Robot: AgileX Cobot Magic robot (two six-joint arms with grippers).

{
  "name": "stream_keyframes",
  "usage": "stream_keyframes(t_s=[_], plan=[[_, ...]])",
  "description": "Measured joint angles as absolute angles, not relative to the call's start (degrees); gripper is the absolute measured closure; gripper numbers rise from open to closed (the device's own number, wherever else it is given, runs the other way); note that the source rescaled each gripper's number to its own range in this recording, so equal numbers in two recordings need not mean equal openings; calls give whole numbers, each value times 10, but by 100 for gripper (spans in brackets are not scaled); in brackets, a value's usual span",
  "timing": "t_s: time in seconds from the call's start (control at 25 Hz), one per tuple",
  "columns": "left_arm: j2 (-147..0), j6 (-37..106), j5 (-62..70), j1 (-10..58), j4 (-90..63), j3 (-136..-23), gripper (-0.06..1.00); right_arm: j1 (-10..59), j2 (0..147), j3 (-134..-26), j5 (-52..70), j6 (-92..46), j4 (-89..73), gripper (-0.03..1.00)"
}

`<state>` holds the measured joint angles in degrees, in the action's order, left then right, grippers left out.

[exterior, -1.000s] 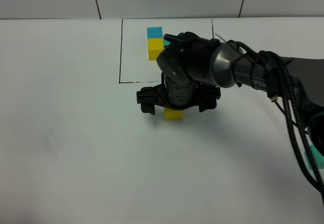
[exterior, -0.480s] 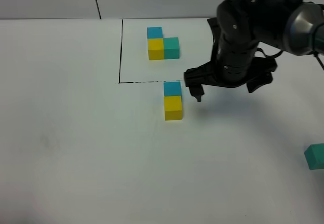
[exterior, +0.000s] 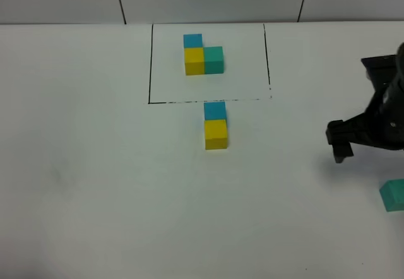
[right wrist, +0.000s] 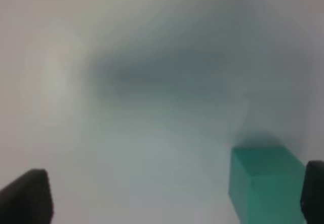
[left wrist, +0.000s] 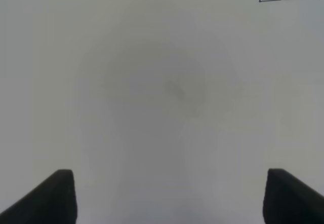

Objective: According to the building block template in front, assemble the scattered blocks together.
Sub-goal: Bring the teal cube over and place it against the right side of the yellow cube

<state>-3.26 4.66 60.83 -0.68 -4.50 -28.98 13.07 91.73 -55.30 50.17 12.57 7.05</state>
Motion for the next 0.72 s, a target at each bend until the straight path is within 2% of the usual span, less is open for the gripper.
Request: stream_keyframes(t_s=[0.4,0.72], plan=[[-33,47,608,-7,-45,-290,-5,44,885,-456,464,21,37,-3],[-33,47,608,-7,-45,-290,-5,-17,885,-424,398,-95,-21,2]])
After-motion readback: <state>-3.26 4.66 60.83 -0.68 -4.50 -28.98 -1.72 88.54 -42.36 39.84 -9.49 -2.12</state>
